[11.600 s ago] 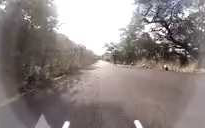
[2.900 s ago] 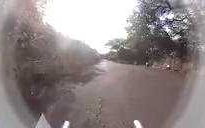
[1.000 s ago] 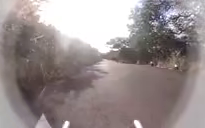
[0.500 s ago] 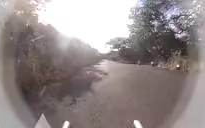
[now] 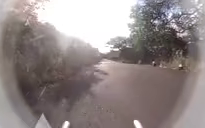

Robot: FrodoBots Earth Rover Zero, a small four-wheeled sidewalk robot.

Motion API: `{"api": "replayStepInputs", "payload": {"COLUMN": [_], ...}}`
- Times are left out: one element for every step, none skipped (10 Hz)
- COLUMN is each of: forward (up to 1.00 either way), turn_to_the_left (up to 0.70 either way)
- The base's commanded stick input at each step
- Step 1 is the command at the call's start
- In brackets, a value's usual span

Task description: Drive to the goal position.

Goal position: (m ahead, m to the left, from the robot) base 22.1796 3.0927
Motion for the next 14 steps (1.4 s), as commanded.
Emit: {"api": "replayStepInputs", "payload": {"forward": [0.50, 0.50, 0.50, 0.50, 0.50, 0.50, 0.50, 0.50, 0.50, 0.50, 0.50, 0.50, 0.50, 0.50], "turn_to_the_left": [0.00, 0.00, 0.00, 0.00, 0.00, 0.00, 0.00, 0.00, 0.00, 0.00, 0.00, 0.00, 0.00, 0.00]}}
